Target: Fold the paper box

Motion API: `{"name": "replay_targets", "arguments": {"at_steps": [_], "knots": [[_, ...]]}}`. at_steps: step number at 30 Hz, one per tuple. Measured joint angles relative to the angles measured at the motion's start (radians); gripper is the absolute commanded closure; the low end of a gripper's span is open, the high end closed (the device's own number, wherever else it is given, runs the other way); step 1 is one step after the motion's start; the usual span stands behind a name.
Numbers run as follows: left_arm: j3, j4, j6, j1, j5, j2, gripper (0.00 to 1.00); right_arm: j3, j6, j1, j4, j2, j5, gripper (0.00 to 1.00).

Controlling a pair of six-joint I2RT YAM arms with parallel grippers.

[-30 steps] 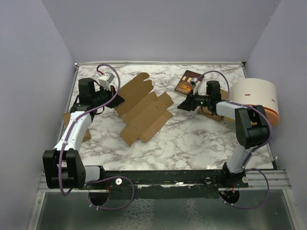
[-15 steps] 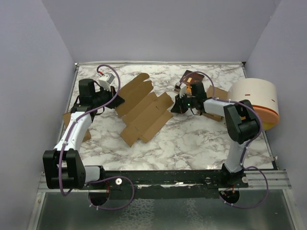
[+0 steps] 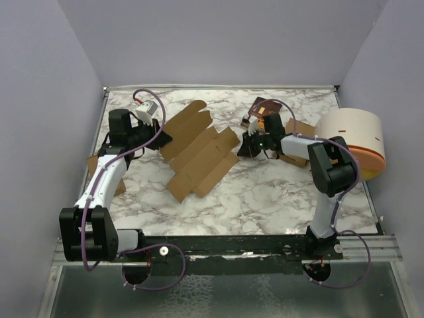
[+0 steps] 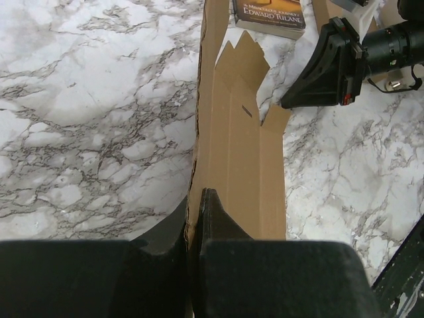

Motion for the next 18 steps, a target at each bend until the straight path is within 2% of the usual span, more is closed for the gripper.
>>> {"name": "replay_targets", "arguments": {"at_steps": [11, 18], "knots": [[-0.011, 0.005, -0.002, 0.0, 0.0, 0.0, 1.0, 0.006, -0.034, 0.008, -0.026, 0.014, -0.19, 0.98], [-0.011, 0.004, -0.002, -0.002, 0.0, 0.0, 1.0, 0.007, -0.06, 0.028, -0.039, 0.013, -0.248, 0.98]]}}
